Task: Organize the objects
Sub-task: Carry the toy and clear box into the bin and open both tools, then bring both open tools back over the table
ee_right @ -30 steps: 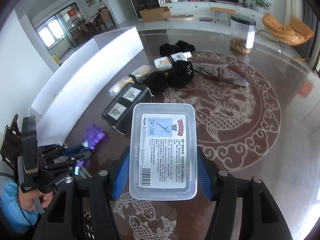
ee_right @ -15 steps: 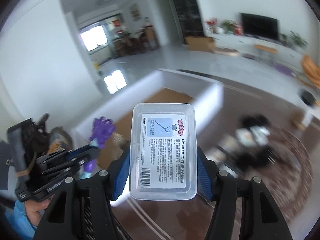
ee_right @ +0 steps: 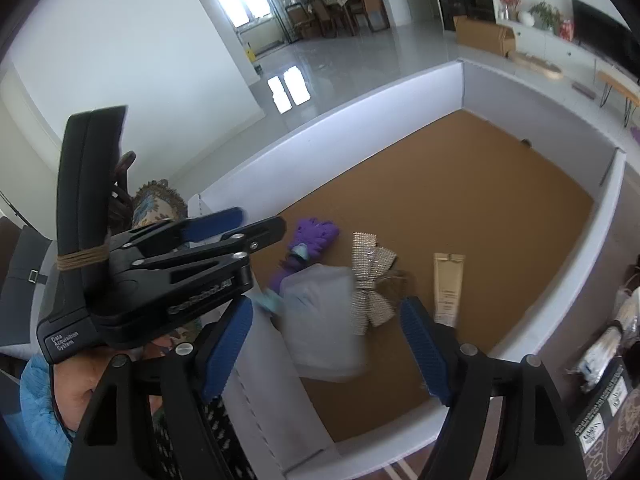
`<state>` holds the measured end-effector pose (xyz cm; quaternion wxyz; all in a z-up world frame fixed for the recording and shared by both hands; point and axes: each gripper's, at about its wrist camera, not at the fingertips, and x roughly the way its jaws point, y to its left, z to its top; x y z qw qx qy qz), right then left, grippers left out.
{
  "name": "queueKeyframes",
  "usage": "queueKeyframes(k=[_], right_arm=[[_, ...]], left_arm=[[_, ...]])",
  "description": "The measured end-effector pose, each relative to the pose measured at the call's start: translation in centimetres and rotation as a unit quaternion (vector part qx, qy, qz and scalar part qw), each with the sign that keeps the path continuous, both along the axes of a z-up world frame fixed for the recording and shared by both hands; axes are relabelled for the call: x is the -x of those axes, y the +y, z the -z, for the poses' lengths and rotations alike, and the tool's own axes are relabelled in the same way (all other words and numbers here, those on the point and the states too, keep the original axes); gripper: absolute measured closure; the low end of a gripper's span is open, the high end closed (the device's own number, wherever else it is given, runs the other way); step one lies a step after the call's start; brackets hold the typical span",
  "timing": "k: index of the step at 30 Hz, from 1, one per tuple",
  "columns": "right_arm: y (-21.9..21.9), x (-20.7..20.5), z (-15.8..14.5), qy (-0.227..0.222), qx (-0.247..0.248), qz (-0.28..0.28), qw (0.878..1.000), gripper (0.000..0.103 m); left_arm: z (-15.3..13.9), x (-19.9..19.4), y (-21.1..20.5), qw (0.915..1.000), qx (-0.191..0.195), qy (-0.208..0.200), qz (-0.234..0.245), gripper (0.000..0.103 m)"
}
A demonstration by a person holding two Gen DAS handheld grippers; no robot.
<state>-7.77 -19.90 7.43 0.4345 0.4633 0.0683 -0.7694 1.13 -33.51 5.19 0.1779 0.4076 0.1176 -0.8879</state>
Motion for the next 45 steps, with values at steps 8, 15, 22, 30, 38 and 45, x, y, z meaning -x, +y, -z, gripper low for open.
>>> queueKeyframes(k=[8,15,22,30,38,45], right_arm=[[14.6,1.1,-0.8,0.075,0.019,0.146,0.986,0.006],[32.4,0.0,6.9,0.101,-0.107,0.330,0.933,0.006],[40.8,-2.7,12.0,0.078,-0.142,0.387,0.908,0.005],[40.6,-1.5,12.3,0.068,-0.144,0.383,0.910,0.000],[40.3,-1.8,12.5,0.068,-0.143,0.383,0.910,0.000],[40.3,-1.7,12.5,0.068,-0.143,0.383,0.910,0.000]], left_arm=[[-3.3,-2.3,11.5,0.9887,-0.037,0.061,0.132,0.024],[2.0,-2.1,25.9,0.9626,-0.019,-0.009,0.270,0.007],[9.7,2.2,30.5,0.9549,0.033,-0.096,0.279,0.007],[10.6,4.5,30.9,0.9605,0.023,-0.069,0.269,0.000],[10.5,4.8,30.4,0.9624,0.025,-0.063,0.263,0.000],[10.5,6.4,30.1,0.9683,0.025,-0.049,0.244,0.000]])
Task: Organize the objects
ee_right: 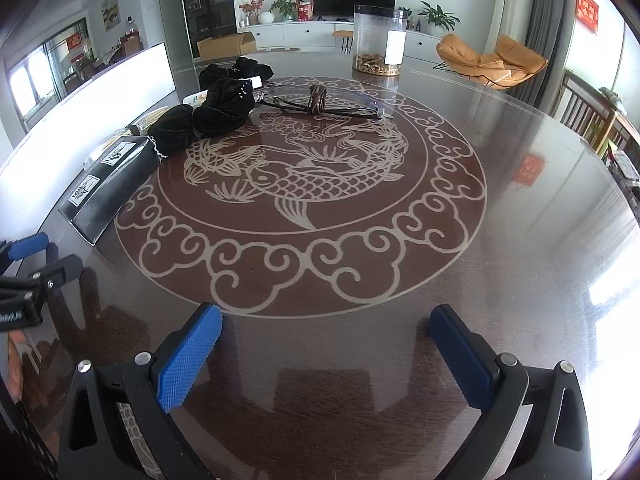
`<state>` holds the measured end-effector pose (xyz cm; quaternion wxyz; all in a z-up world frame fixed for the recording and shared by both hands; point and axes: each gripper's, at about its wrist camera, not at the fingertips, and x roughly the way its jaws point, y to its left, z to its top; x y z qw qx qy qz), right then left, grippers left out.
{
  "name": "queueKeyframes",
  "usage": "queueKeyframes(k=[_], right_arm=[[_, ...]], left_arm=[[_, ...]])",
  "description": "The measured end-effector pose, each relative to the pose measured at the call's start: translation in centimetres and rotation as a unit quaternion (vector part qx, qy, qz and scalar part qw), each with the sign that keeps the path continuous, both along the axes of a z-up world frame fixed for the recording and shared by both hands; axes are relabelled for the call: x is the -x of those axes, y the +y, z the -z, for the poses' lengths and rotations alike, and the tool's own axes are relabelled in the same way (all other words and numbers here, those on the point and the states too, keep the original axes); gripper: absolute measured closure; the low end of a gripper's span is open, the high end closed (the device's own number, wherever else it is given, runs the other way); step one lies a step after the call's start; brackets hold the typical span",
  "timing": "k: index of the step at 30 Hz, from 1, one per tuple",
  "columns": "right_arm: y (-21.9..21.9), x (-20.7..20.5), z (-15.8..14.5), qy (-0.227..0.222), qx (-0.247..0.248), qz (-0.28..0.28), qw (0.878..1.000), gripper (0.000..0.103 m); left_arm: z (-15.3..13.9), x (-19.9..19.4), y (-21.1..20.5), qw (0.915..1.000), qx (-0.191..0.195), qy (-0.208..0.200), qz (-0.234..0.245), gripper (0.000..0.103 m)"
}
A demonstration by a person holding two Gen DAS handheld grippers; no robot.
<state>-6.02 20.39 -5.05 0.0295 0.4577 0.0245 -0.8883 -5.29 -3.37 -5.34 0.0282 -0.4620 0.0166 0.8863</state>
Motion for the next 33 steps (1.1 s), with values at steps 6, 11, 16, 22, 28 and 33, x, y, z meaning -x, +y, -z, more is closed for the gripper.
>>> queueKeyframes(k=[6,11,16,22,28,33], right_arm=[[0.0,0.0,0.0,0.000,0.000,0.000,1.000,0.000],[0.0,0.0,0.0,0.000,0.000,0.000,1.000,0.000],[-0.1,0.1,0.0,0.000,0.000,0.000,1.000,0.000],[0.0,0.1,0.1,0.000,0.000,0.000,1.000,0.000],[0.0,0.2,0.1,0.000,0.000,0.000,1.000,0.000],[0.0,0.2,0.1,0.000,0.000,0.000,1.000,0.000]], left_arm=[[0.1,1.4,0.1,0.9998,-0.003,0.007,0.018,0.000],[0.0,1.3,0.1,0.9998,-0.003,0.007,0.018,0.000],[0.0,1.3,0.1,0.9998,-0.003,0.007,0.018,0.000],[0.0,1.2,0.0,0.9998,-0.003,0.007,0.018,0.000],[0.0,1.2,0.1,0.9998,-0.003,0.007,0.018,0.000],[0.0,1.2,0.0,0.9998,-0.003,0.007,0.018,0.000]])
